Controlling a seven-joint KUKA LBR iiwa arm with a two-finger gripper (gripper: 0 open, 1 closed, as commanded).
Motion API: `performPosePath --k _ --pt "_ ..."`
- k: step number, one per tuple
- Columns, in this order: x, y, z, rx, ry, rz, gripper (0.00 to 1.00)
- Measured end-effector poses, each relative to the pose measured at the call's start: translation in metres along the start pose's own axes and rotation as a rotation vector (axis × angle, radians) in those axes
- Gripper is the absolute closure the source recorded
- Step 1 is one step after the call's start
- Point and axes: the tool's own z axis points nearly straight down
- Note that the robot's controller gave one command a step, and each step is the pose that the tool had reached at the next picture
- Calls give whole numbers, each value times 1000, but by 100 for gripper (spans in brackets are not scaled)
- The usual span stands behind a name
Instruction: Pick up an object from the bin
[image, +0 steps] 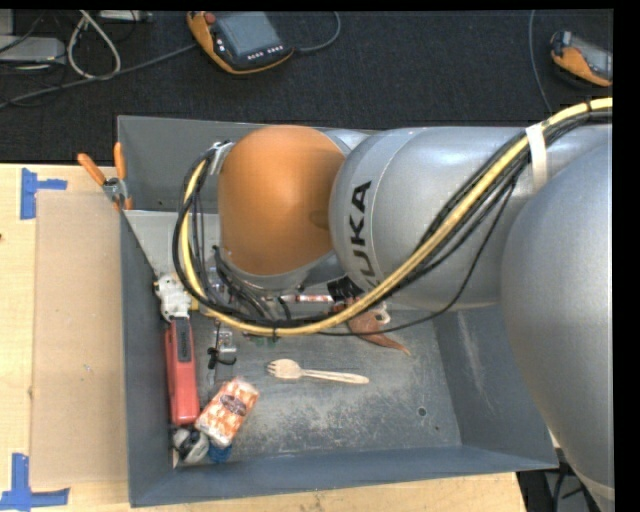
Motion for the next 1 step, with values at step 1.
performPosePath --k 1 --pt "-2 -1 -5 -2 -7 6 0"
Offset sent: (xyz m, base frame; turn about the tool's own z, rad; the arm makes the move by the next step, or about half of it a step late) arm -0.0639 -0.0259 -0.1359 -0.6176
